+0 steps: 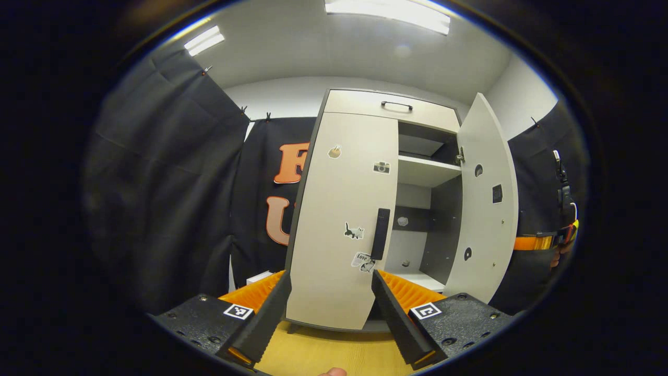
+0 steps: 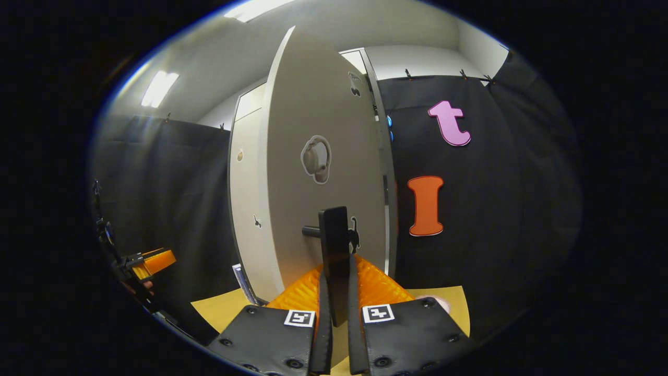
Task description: Open the right door of the double-door shoe cabinet with the right hand, and open the left door with the left hand.
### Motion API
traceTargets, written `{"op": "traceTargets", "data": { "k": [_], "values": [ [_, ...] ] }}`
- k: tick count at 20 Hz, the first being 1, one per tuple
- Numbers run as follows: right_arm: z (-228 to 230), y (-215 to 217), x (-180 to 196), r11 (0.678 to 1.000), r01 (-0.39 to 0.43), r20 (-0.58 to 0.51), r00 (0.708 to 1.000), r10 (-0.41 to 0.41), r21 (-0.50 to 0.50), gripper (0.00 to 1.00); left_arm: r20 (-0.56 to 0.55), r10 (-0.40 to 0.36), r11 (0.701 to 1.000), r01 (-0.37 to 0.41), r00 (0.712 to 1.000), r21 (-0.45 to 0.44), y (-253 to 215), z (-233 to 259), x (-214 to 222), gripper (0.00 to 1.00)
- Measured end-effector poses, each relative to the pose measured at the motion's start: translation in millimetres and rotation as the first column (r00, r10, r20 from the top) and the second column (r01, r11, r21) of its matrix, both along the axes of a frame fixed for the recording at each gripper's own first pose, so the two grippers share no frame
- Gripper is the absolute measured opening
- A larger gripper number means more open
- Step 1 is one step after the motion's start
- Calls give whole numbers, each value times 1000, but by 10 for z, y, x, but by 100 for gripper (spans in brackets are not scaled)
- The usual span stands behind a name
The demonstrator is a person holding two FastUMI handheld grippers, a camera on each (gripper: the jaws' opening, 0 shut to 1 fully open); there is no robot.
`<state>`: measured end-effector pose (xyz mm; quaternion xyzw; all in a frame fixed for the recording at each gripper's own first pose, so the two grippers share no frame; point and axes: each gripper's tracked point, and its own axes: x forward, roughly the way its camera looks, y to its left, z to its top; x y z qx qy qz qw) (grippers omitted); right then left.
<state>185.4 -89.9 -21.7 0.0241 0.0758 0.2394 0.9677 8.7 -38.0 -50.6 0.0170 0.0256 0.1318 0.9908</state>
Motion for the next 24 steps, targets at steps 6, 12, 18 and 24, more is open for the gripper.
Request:
{"op": "traceTargets", "data": {
  "k": [6,12,18,24],
  "values": [
    [8,-246,85,997,81,7,997,-81,-4,20,-7,3,1000,-3,1000,-3,-61,-48,41,94],
    [22,-395,150,993,120,22,993,-120,0,18,-5,-38,999,38,999,-23,-163,-118,227,94],
    [-108,-567,-162,984,176,-33,984,-176,6,19,-21,-154,988,154,988,-2,-341,-149,883,94],
    [-177,-1027,-653,931,360,51,933,-357,-65,20,-47,-236,972,236,971,-7,-450,-216,1849,94]
  ]
}}
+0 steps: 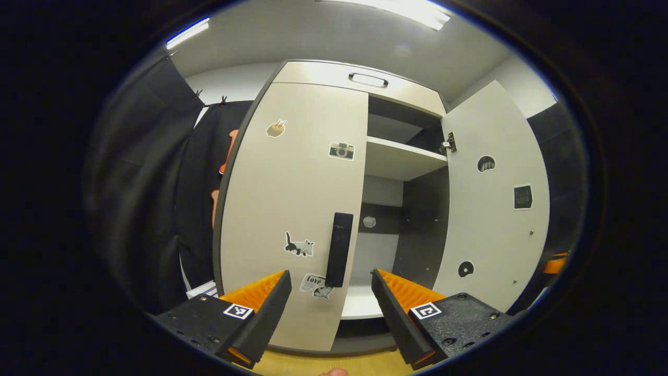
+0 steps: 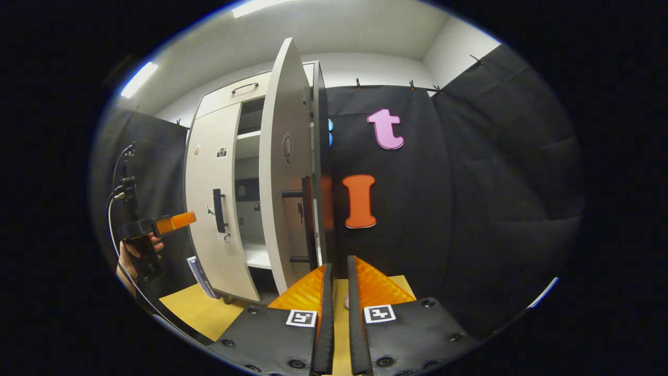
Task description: Open the right door of the double-door shoe cabinet with the right hand, and open the left door with the left hand.
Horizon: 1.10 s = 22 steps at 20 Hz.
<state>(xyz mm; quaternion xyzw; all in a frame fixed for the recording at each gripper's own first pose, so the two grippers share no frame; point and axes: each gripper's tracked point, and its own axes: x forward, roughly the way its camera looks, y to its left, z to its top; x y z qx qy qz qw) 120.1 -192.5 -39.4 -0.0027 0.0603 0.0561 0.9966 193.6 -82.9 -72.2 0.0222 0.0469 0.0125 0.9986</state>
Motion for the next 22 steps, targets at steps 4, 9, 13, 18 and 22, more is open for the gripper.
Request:
{"op": "traceTargets", "data": {
  "k": [4,9,13,18,22],
  "values": [
    [56,-26,-299,999,38,34,999,-38,-11,75,-23,-39,998,40,999,39,-83,-153,496,97],
    [97,-21,-503,998,42,52,998,-45,56,97,-32,-24,998,26,999,61,-116,-202,887,94],
    [95,-109,-619,996,72,55,996,-75,56,97,-63,-21,1000,21,998,4,-63,-272,1084,80],
    [139,-128,-692,995,97,67,993,-98,21,97,-85,-68,995,62,994,-75,-25,-307,1085,33],
    [153,-44,-766,995,95,74,993,-96,20,97,-114,-50,999,51,992,8,-40,-335,1079,21]
  ]
}}
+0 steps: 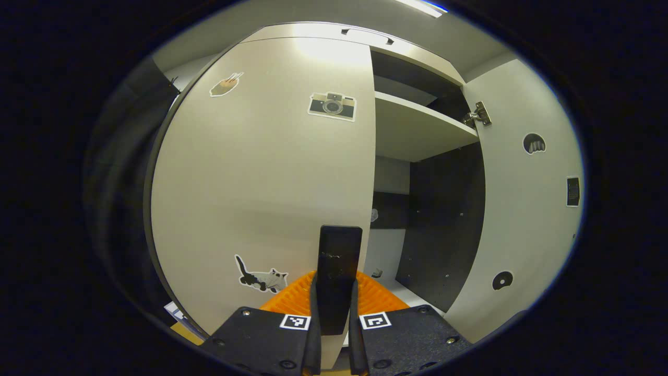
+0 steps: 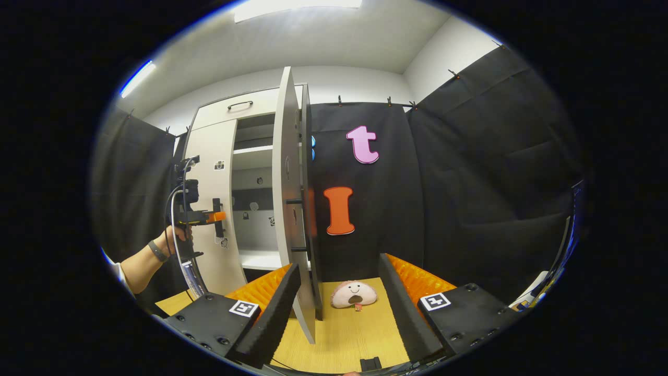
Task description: Open the right door of the double-door shoe cabinet with the right hand, and open the left door with the left hand.
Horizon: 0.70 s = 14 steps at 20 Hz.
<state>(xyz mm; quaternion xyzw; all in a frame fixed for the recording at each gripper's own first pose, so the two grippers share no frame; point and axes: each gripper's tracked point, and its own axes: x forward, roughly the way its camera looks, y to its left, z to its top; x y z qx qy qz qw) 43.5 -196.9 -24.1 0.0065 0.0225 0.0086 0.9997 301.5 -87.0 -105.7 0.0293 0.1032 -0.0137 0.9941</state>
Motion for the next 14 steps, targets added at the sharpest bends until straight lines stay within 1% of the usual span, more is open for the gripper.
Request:
{"op": "traceTargets", "data": {
  "k": [3,5,6,7,8,14],
  "values": [
    [-33,67,-55,1000,0,-12,1000,0,0,97,-12,-45,999,45,999,13,-2,-7,-55,21],
    [-32,94,-62,1000,6,-17,1000,-6,-8,97,-12,-76,997,76,997,-7,14,11,-149,21],
    [-37,109,-73,1000,9,-18,1000,-10,-12,97,-12,-88,996,87,996,-18,35,23,-210,23],
    [-47,127,-99,1000,12,-18,1000,-12,-14,97,-14,-99,995,99,995,-21,57,25,-222,21],
    [-50,153,-117,1000,12,-17,1000,-12,-13,97,-15,-108,994,108,994,-20,89,30,-245,21],
    [-49,349,-138,1000,-8,-13,1000,8,4,97,-28,-117,993,118,993,27,215,109,-452,21]
  ]
}}
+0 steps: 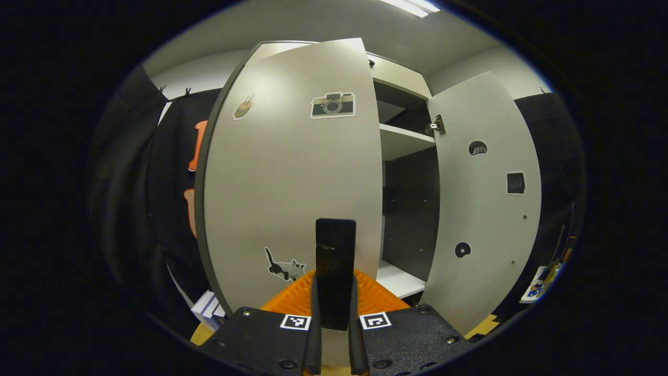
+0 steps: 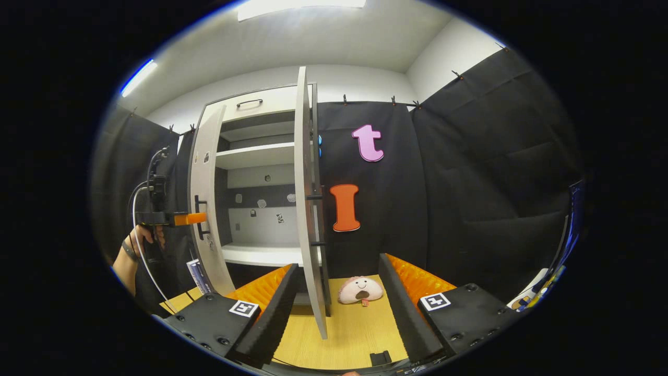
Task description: Open the right door of the double-door shoe cabinet with the right hand, and open the left door with the left hand.
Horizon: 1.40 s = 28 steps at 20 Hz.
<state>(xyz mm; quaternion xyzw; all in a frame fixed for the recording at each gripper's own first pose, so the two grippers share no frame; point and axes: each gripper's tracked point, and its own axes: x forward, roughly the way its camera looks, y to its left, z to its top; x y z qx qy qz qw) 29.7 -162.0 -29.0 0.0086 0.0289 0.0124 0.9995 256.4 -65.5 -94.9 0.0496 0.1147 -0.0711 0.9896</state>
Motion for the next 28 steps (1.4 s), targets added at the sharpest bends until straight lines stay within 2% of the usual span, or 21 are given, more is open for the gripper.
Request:
{"op": "traceTargets", "data": {
  "k": [6,15,17,22,28],
  "values": [
    [-76,134,50,1000,-10,-13,1000,10,16,97,19,21,999,-21,1000,33,117,69,-61,20],
    [-166,236,213,999,-31,-26,999,32,28,97,60,131,989,-134,990,59,384,126,-69,19],
    [-149,250,262,999,-40,-20,999,40,24,97,78,124,989,-129,989,67,404,154,-51,14],
    [-160,277,299,999,-53,-17,998,53,8,97,117,87,988,-101,989,117,540,214,-36,11],
    [-135,271,337,998,-52,-24,998,52,25,97,136,44,996,-54,990,69,529,248,-42,9]
  ]
}}
